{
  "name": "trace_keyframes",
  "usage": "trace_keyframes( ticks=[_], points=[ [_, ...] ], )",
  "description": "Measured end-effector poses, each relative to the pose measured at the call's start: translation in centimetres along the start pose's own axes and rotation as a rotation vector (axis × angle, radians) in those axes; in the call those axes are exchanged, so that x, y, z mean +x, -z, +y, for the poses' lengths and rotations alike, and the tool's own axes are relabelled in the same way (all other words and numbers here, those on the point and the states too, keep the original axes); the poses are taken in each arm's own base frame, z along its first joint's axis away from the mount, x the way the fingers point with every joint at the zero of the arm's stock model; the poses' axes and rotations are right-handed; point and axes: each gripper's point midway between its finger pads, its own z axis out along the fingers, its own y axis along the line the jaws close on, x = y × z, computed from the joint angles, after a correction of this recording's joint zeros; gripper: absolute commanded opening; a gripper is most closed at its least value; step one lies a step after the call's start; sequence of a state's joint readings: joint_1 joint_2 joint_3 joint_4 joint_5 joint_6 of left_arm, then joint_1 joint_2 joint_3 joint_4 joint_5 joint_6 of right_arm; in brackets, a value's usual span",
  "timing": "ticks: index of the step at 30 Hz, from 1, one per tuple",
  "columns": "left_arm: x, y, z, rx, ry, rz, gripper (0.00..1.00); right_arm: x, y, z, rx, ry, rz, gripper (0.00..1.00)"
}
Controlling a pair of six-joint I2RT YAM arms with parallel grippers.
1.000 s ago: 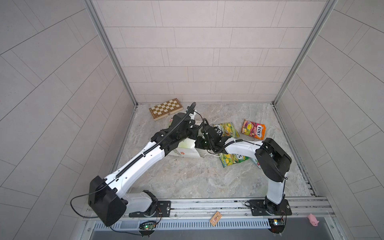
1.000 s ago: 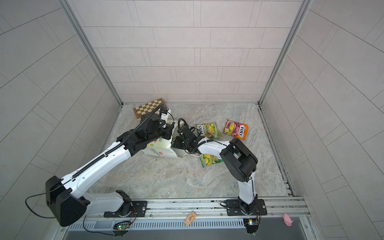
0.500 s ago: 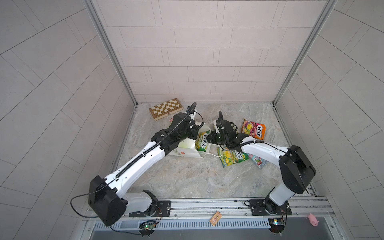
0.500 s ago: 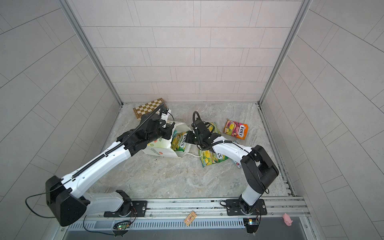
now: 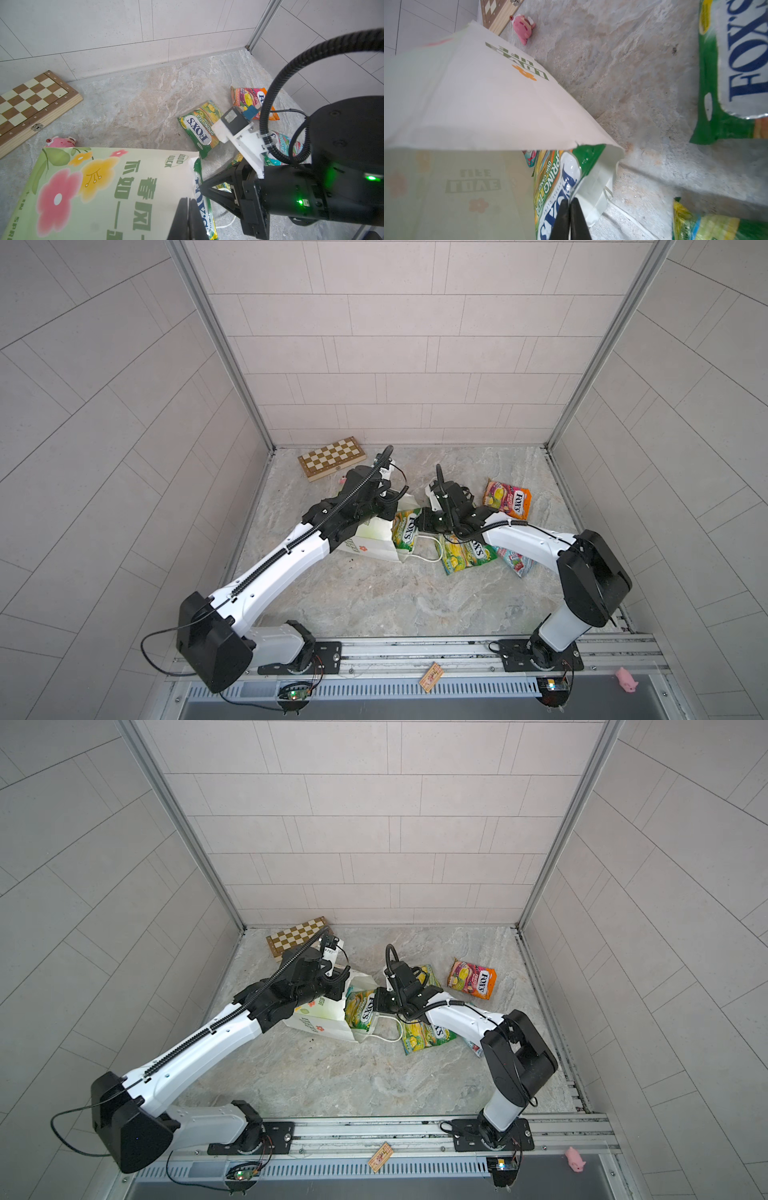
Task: Take the snacks out of the paper bag
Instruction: 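Pull the green Spring Tea packet toward the bag opening with the right gripper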
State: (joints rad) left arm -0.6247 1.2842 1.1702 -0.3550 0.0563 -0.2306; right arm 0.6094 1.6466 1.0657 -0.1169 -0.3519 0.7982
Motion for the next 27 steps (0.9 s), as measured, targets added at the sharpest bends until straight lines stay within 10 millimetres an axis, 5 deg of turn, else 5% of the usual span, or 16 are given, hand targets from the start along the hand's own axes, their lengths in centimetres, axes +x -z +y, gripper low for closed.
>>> trace_keyframes(
  ticks=[12,27],
  points=[
    [0.0,0.0,-0.6,0.037,0.032,0.002,0.00,3.3,-3.3,-1.8,-0.053,-0.090,0.083,0.34],
    [0.0,0.3,-0.5,0.029,0.035,-0.005,0.00,4.2,-2.5,-3.6,0.037,-0.104,0.053,0.42]
  ],
)
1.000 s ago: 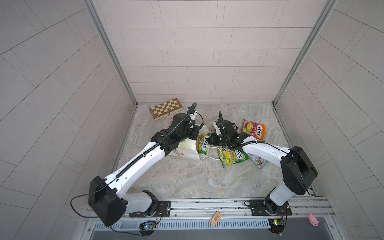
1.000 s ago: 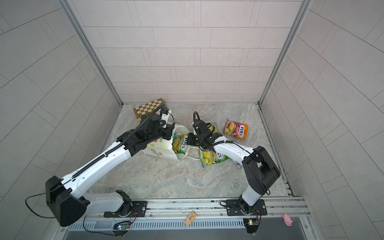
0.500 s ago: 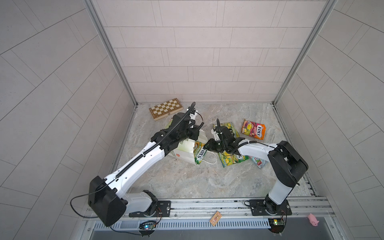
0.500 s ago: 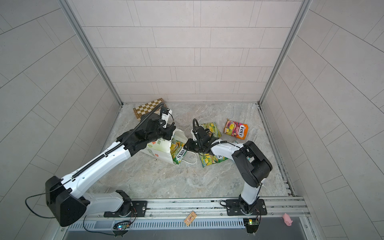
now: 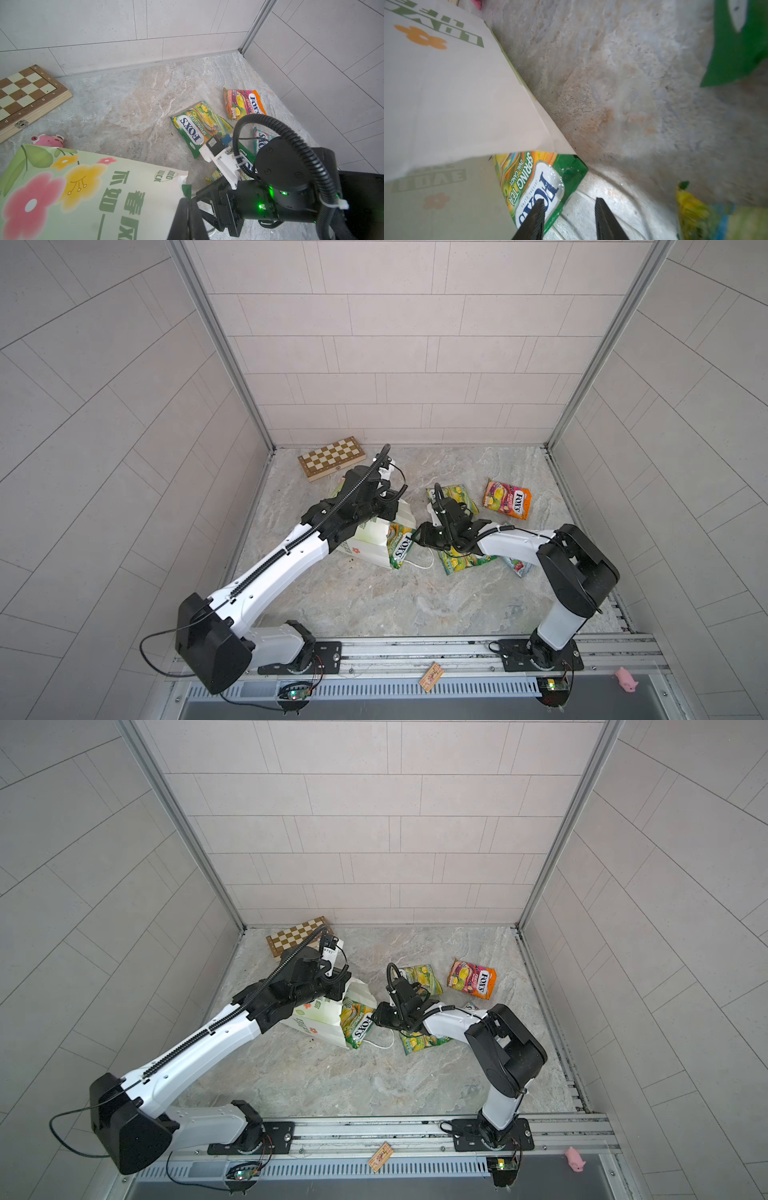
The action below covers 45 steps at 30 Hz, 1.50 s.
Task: Take the snacks out of the paper bag
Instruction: 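Pull the green Spring Tea packet toward the bag opening with the right gripper, then lift the green packet out of the bag and lower it onto the floor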
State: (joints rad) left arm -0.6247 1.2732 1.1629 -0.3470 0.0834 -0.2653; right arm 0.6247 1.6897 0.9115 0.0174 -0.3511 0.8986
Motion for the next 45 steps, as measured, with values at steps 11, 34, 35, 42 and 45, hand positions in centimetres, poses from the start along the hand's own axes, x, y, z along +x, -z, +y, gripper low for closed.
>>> trace_keyframes(
  ticks=[11,34,35,42,45],
  points=[
    [0.0,0.1,0.0,-0.002,0.000,-0.003,0.00,1.4,-1.0,1.5,-0.040,-0.006,0.020,0.42],
    [-0.1,0.1,0.0,-0.001,0.000,-0.005,0.00,1.9,-4.2,3.6,-0.193,-0.106,0.025,0.05],
    [-0.1,0.1,0.0,-0.001,-0.001,-0.006,0.00,2.1,-4.3,3.5,-0.192,-0.107,0.029,0.00],
    [-0.4,0.9,1.0,-0.060,-0.029,-0.023,0.00,1.3,-0.3,4.8,-0.174,-0.005,-0.010,0.00],
    [-0.9,1.7,1.5,-0.090,-0.047,-0.045,0.00,0.2,3.1,6.5,-0.186,0.071,-0.059,0.00]
  ],
)
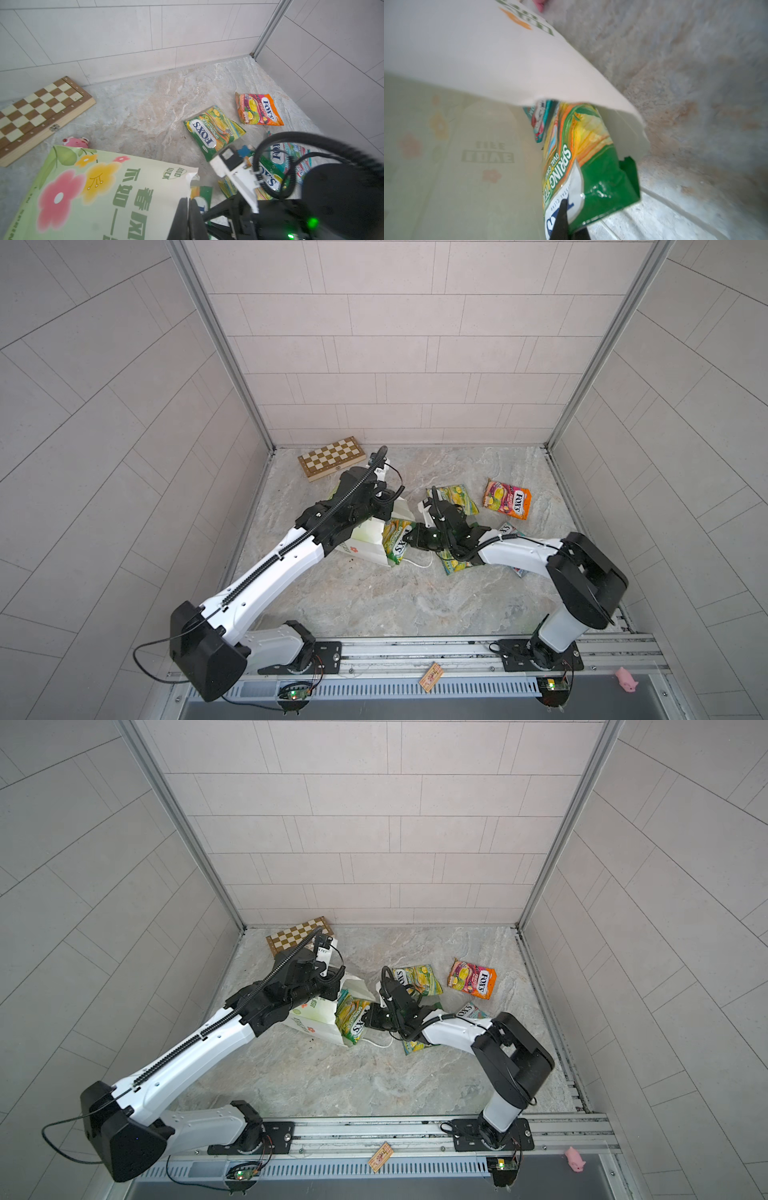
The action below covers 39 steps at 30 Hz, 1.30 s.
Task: Take the snacks out of the paper bag
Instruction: 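Lift the green packet out of the bag and lower it onto the floor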
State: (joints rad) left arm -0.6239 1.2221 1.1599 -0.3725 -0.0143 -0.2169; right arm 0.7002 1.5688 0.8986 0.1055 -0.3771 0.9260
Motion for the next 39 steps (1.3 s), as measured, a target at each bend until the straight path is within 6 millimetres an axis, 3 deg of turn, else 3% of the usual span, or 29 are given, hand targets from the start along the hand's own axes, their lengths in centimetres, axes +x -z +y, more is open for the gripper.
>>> trace_keyframes(
  ticks=[3,12,19,23,25,28,34,39],
  points=[
    [-0.7,0.9,0.4,-0.020,-0.013,-0.029,0.00,-0.9,2.7,1.6,-0.007,0.063,-0.031,0.00],
    [-1.8,2.7,1.8,-0.078,-0.029,-0.088,0.00,-1.9,9.8,3.5,0.016,0.188,-0.105,0.00],
    [-2.0,3.2,2.5,-0.096,-0.036,-0.099,0.00,-6.6,17.7,5.4,0.031,0.229,-0.286,0.00],
    [-2.0,3.5,2.8,-0.100,-0.039,-0.101,0.00,-9.3,19.7,4.4,0.078,0.205,-0.353,0.00],
    [-2.0,3.6,2.9,-0.102,-0.042,-0.098,0.00,-10.4,19.6,3.3,0.112,0.181,-0.362,0.00],
    [-2.0,3.9,3.1,-0.103,-0.044,-0.100,0.00,-11.8,18.0,1.7,0.155,0.149,-0.345,0.00],
    [-2.3,4.7,3.2,-0.097,-0.041,-0.118,0.00,-14.3,11.2,-0.6,0.180,0.111,-0.252,0.00],
    [-2.1,4.6,3.1,-0.084,-0.044,-0.114,0.00,-16.9,5.8,-0.5,0.127,0.108,-0.211,0.00]
  ],
)
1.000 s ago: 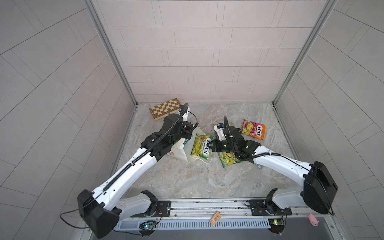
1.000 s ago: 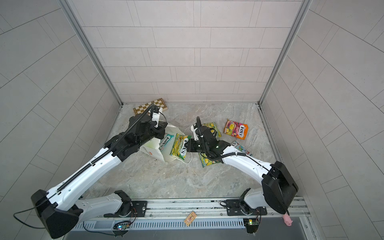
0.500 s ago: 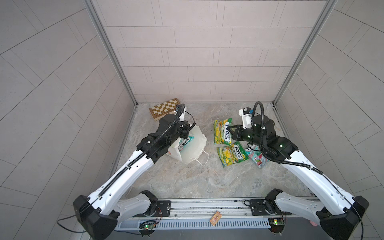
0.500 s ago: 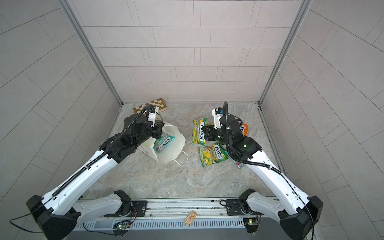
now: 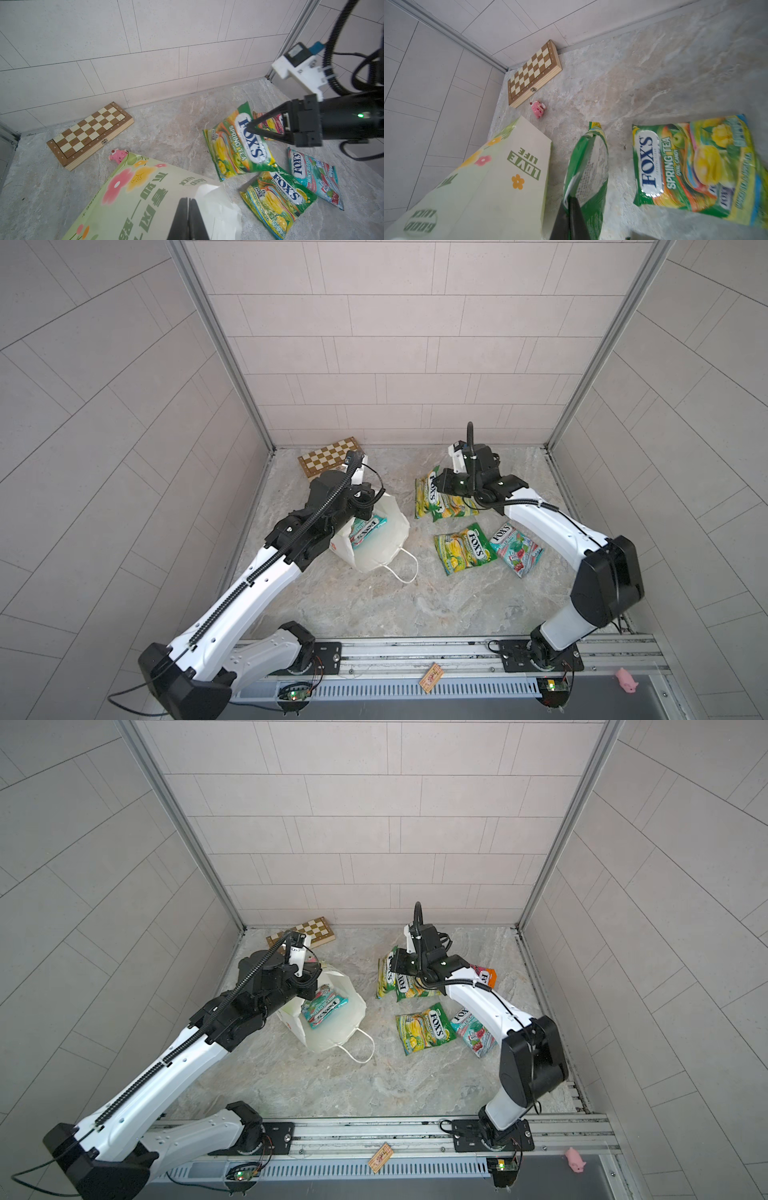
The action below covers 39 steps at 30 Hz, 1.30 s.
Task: Take the snacks out of the paper bag
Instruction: 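Lift the green packet out of the bag and lower it onto the floor, then open the right gripper and move it back into the bag opening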
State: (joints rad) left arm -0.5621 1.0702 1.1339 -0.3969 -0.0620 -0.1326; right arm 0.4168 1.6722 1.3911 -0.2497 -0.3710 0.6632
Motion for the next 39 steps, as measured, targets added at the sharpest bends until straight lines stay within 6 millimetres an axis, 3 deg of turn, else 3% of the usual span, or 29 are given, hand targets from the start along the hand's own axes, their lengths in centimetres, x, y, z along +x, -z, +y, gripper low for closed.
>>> trace_keyframes(
  ticks=[6,10,15,22,24,28,32,35,39],
  points=[
    [0.1,0.0,0.0,0.010,0.000,0.003,0.00,-1.5,-4.7,1.1,-0.084,-0.019,0.014,0.00],
    [0.0,-0.1,0.0,0.012,0.002,0.003,0.00,-0.1,-7.5,-0.2,-0.095,-0.043,0.065,0.00],
    [0.1,-0.1,-0.2,0.024,0.002,0.003,0.00,3.2,-10.3,-3.6,-0.049,-0.091,0.147,0.00],
    [0.0,-0.1,-0.1,0.025,0.004,0.003,0.00,5.9,-10.5,-7.1,0.029,-0.114,0.192,0.00],
    [0.0,-0.1,-0.1,0.026,0.005,0.003,0.00,6.0,-10.5,-7.5,0.041,-0.109,0.193,0.08],
    [0.1,-0.1,-0.2,0.033,0.005,0.004,0.00,5.9,-10.5,-8.0,0.064,-0.090,0.189,0.35],
    [0.2,-0.1,-0.4,0.045,0.005,0.008,0.00,6.1,-10.0,-8.7,0.110,-0.068,0.195,0.41],
    [0.3,-0.2,-0.6,0.055,0.005,0.009,0.00,5.9,-8.8,-8.6,0.133,-0.050,0.197,0.42],
    [0.1,-0.3,-0.8,0.071,0.014,0.003,0.00,4.5,-5.0,-6.6,0.127,-0.011,0.145,0.42]
  ],
)
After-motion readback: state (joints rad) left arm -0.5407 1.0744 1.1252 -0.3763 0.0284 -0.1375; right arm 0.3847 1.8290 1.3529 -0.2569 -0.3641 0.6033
